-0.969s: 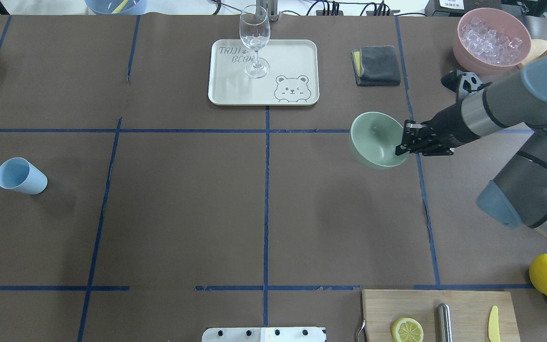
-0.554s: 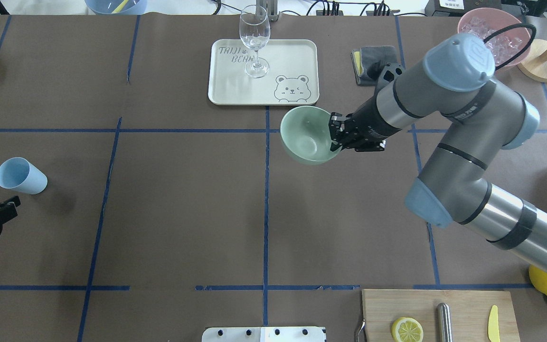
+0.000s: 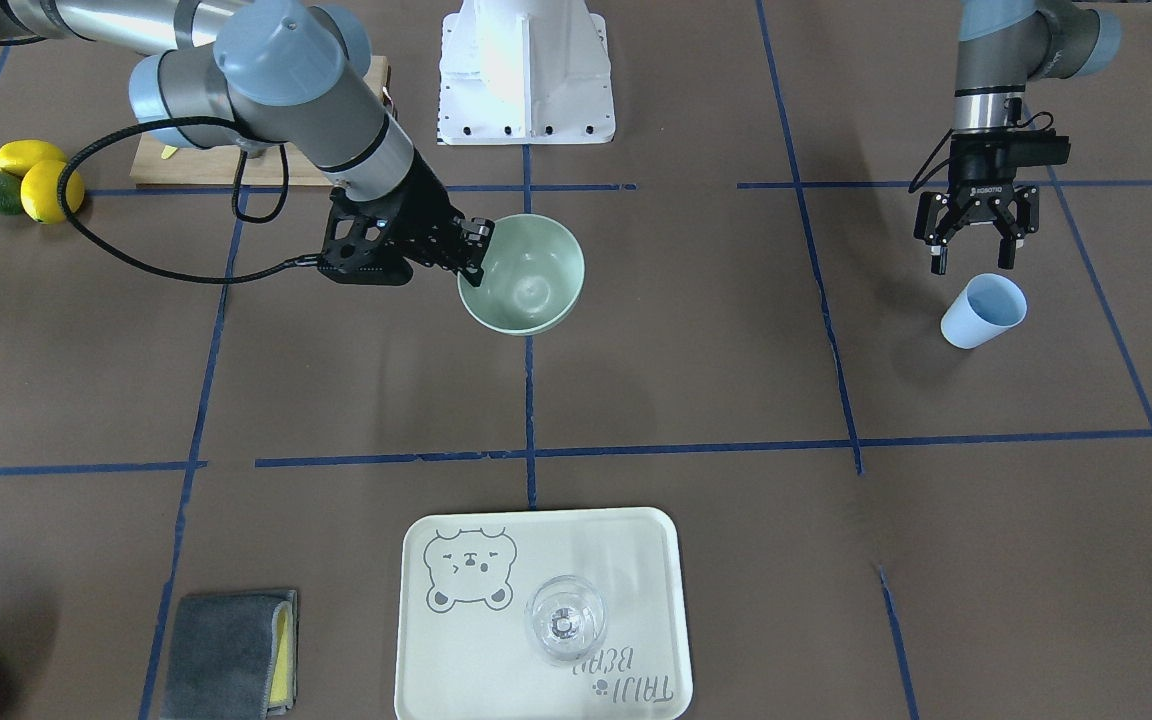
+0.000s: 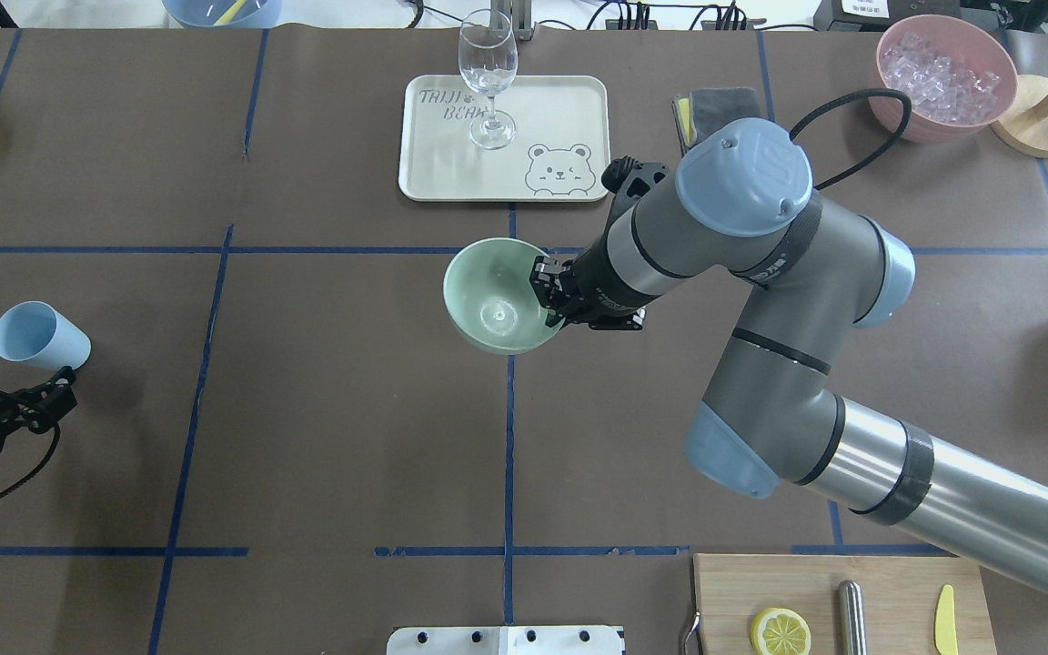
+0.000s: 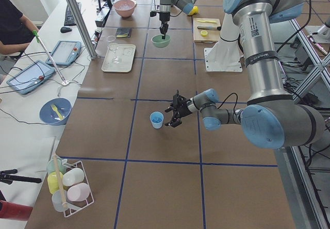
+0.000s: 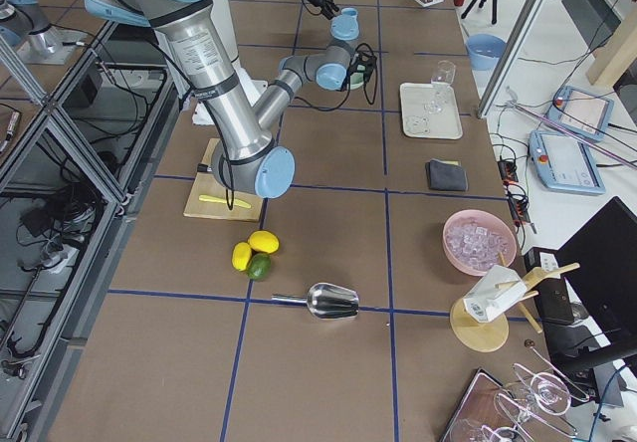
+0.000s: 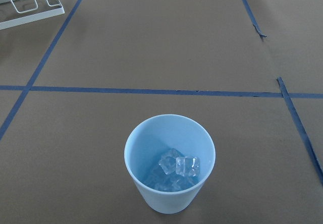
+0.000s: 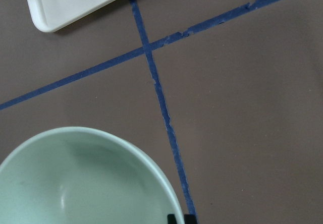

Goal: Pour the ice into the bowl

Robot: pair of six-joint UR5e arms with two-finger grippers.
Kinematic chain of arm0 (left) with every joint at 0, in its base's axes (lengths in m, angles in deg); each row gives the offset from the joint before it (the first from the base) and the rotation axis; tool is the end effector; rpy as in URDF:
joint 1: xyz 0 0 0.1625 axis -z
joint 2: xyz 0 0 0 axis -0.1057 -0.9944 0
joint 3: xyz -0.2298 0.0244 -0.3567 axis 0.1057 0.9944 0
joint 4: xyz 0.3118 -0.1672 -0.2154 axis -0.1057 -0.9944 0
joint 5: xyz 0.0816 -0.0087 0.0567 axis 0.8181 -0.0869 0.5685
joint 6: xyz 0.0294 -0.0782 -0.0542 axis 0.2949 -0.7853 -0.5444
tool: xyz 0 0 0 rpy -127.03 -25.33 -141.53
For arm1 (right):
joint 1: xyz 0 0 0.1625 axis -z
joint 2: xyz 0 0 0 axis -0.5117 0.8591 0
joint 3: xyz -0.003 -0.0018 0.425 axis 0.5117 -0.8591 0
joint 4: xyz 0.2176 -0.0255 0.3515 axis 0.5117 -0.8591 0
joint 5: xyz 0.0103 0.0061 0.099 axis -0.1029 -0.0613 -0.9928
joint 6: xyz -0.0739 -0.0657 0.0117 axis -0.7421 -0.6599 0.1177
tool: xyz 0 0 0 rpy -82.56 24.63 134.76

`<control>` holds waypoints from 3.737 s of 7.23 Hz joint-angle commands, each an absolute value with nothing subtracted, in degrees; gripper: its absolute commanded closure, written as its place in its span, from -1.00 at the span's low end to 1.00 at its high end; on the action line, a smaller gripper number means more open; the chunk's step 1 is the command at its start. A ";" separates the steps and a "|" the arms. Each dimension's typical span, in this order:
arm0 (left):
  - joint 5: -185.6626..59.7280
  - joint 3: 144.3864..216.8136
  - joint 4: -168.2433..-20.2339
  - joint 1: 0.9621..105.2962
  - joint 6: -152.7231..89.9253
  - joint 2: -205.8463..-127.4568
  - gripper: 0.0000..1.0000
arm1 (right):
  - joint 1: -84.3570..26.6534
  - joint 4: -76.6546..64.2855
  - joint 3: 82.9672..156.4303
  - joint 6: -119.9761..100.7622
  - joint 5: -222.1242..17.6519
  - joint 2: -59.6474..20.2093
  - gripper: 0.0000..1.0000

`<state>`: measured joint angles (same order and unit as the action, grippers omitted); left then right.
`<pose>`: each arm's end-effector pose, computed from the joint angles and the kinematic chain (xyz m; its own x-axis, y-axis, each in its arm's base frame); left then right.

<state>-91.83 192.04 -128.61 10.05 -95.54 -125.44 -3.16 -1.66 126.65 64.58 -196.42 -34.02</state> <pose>0.2842 -0.2870 0.5901 0.7212 -0.0535 -0.6906 0.5642 0.6238 0.5409 -0.4870 -0.4335 0.1919 0.3858 0.2725 0.8814 -0.1658 0.9603 -0.2243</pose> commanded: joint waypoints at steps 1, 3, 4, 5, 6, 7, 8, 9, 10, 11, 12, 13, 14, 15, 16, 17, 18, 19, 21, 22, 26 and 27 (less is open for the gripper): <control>-86.82 189.41 -128.69 10.02 -95.51 -126.58 -1.00 | -0.52 -1.68 123.76 64.77 -194.18 -37.12 1.00; -85.29 184.75 -128.78 10.02 -95.51 -130.77 -1.00 | 1.06 -1.68 120.23 64.86 -191.64 -39.86 1.00; -85.29 183.42 -128.87 10.02 -95.59 -131.84 -1.00 | 1.42 -1.68 118.91 64.77 -191.37 -40.56 1.00; -85.20 181.15 -129.04 10.02 -95.51 -133.77 -1.00 | 1.86 -1.60 117.94 64.77 -190.41 -41.27 1.00; -85.12 180.34 -129.22 10.02 -95.51 -134.22 -1.00 | 2.30 -1.60 117.93 64.77 -189.70 -41.27 1.00; -83.90 180.33 -129.31 10.10 -95.42 -134.14 -1.00 | 2.74 -1.60 116.89 64.77 -189.26 -41.97 1.00; -83.71 180.33 -129.39 10.89 -95.33 -134.05 -1.00 | 3.00 -1.60 114.27 64.77 -189.08 -43.72 1.00; -83.71 180.42 -129.39 11.77 -95.24 -134.14 -0.98 | 3.35 -1.42 113.37 64.68 -188.12 -44.26 1.00; -83.71 180.42 -129.39 12.47 -95.16 -134.14 -0.98 | 3.62 -1.42 113.36 64.68 -187.85 -44.18 1.00; -83.62 180.33 -129.39 12.83 -95.24 -134.22 -0.92 | 4.06 -1.42 113.19 64.60 -187.76 -44.18 1.00; -83.62 180.33 -129.39 12.83 -95.24 -134.57 -0.53 | 4.32 -1.33 112.58 64.60 -187.76 -44.44 1.00; -83.62 180.07 -129.39 12.92 -95.33 -134.58 0.52 | 4.59 -1.33 112.49 64.51 -187.67 -44.44 1.00; -83.62 180.42 -129.48 13.61 -95.24 -134.58 1.00 | 5.28 -1.25 112.48 64.42 -186.28 -44.44 1.00; -83.97 182.25 -129.57 15.54 -93.15 -134.49 1.00 | 5.73 -1.16 111.96 64.33 -185.13 -44.61 1.00; -84.06 185.49 -130.79 17.21 -85.22 -134.58 1.00 | 5.99 -1.16 108.04 64.33 -184.69 -47.75 1.00; -84.15 187.52 -133.76 18.53 -81.83 -134.49 1.00 | 6.17 -1.07 103.57 64.33 -184.25 -50.74 1.00; -84.32 187.80 -133.88 19.50 -81.62 -134.58 1.00 | 6.52 -0.89 103.00 64.24 -183.63 -51.11 1.00; -84.32 187.89 -133.96 19.68 -81.62 -134.58 1.00 | 6.78 -0.81 102.04 64.24 -182.58 -52.08 1.00; -87.11 190.34 -133.88 19.86 -81.62 -136.41 1.00 | 7.31 -0.72 98.25 64.16 -182.49 -55.16 1.00; -90.44 191.05 -134.05 21.51 -81.53 -137.29 1.00 | 7.31 -0.46 98.25 64.24 -182.49 -55.25 0.56; -90.22 192.20 -133.53 21.44 -70.81 -140.03 1.00 | 4.51 3.07 103.23 64.60 -183.80 -53.24 -1.00; -87.95 192.37 -133.26 21.01 -69.50 -140.46 1.00 | 3.72 3.24 107.17 64.51 -184.85 -49.49 -1.00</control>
